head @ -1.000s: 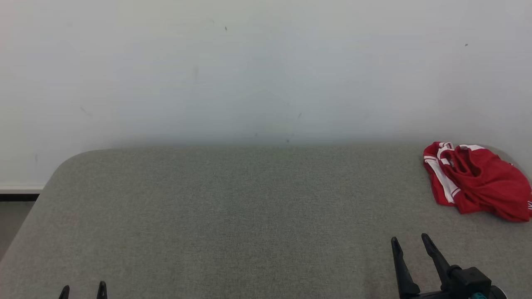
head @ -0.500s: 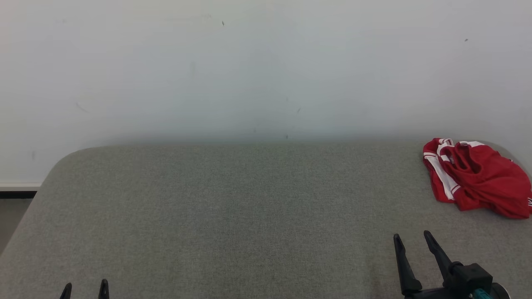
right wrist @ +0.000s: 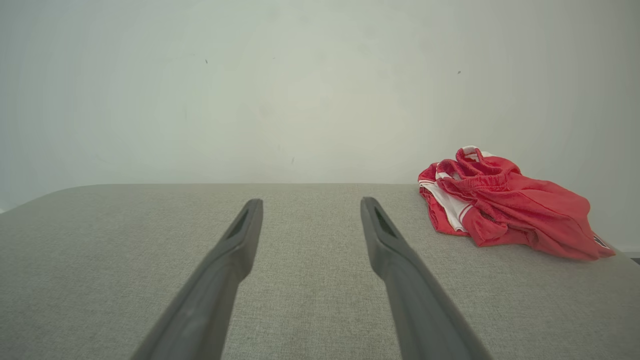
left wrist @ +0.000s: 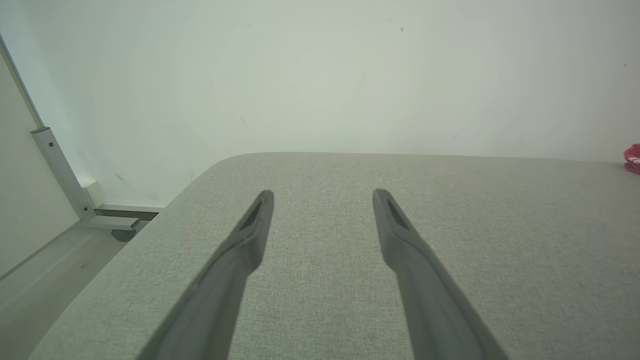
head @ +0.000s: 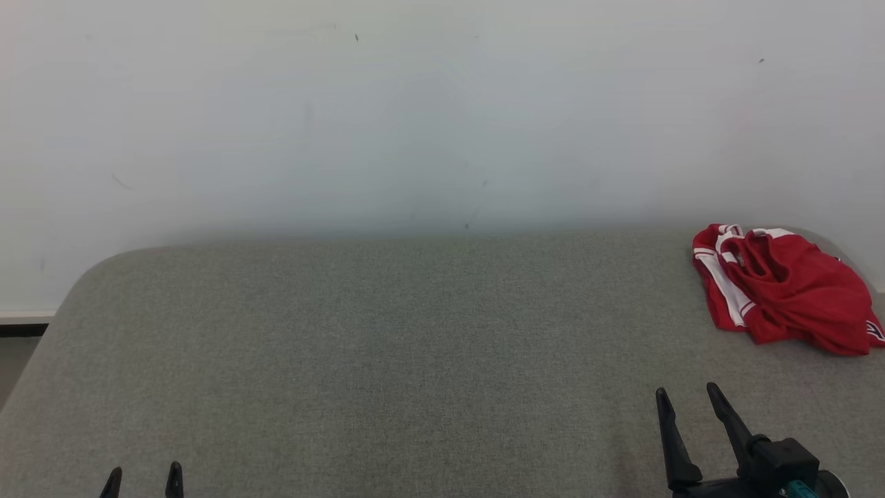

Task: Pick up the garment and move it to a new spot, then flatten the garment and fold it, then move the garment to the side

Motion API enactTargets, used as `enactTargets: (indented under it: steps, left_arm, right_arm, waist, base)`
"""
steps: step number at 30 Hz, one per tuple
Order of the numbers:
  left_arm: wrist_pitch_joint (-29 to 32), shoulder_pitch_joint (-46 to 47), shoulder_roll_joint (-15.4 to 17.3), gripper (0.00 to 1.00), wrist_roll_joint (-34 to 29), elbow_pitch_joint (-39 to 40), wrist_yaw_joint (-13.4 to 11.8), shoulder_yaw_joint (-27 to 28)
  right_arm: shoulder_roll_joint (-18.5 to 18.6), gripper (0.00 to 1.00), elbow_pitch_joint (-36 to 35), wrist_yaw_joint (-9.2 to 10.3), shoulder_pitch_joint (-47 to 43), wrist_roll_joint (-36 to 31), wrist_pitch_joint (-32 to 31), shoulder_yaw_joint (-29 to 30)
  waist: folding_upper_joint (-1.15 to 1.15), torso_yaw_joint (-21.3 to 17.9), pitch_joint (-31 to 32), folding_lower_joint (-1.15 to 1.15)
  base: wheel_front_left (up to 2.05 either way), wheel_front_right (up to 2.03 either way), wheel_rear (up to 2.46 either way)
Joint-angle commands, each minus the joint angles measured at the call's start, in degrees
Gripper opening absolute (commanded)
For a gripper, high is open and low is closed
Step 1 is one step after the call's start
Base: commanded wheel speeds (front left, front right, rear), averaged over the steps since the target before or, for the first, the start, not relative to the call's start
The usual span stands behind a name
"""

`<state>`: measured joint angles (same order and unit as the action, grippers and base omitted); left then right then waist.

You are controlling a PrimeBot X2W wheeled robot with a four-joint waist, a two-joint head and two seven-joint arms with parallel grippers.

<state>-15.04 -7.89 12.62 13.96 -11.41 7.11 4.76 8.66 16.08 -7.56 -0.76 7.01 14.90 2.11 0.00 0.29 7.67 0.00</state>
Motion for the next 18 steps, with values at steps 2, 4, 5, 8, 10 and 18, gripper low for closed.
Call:
enactTargets:
  steps: [2, 4, 5, 8, 10, 18]
  left_arm:
    - [-0.2, 0.6, 0.3, 1.0, 0.3, -0.1, 0.2, -0.1]
    - [-0.2, 0.7, 0.3, 1.0, 0.4, -0.2, 0.2, -0.1]
    - [-0.2, 0.7, 0.3, 1.0, 0.5, -0.2, 0.2, -0.1]
    - [-0.2, 0.7, 0.4, 1.0, 0.7, -0.4, 0.3, -0.2]
    - [-0.2, 0.7, 0.4, 1.0, 0.7, -0.5, 0.3, -0.2]
    - [1.0, -0.6, -1.5, 0.0, 2.0, -3.4, 0.0, -0.5]
  right_arm:
    - [-0.1, 1.0, -0.1, 0.15, 0.3, -0.1, 0.3, 0.1]
    - [0.0, 1.0, -0.1, 0.15, 0.4, 0.0, 0.3, 0.1]
    - [0.0, 1.0, -0.1, 0.15, 0.4, 0.0, 0.3, 0.2]
    - [-0.3, 1.0, 0.0, 0.15, 0.3, -0.2, 0.3, 0.3]
    - [-0.2, 1.0, 0.2, 0.15, 0.3, -0.1, 0.3, 0.3]
    - [-0.7, 0.0, 3.2, 0.0, -1.6, 1.8, -1.1, 0.4]
  waist:
    - [0.0, -0.1, -0.1, 0.0]
    - [0.0, -0.1, -0.2, 0.0]
    - [0.0, -0.1, -0.3, 0.0]
    - [0.0, -0.1, -0.4, 0.0]
    - [0.0, -0.1, -0.5, 0.0]
    - [0.0, -0.1, -0.6, 0.0]
  base:
    - [0.0, 0.0, 0.0]
    - [0.0, 0.0, 0.0]
    - [0.0, 0.0, 0.0]
    - [0.0, 0.0, 0.0]
    - [0.0, 0.0, 0.0]
    - [0.0, 0.0, 0.0]
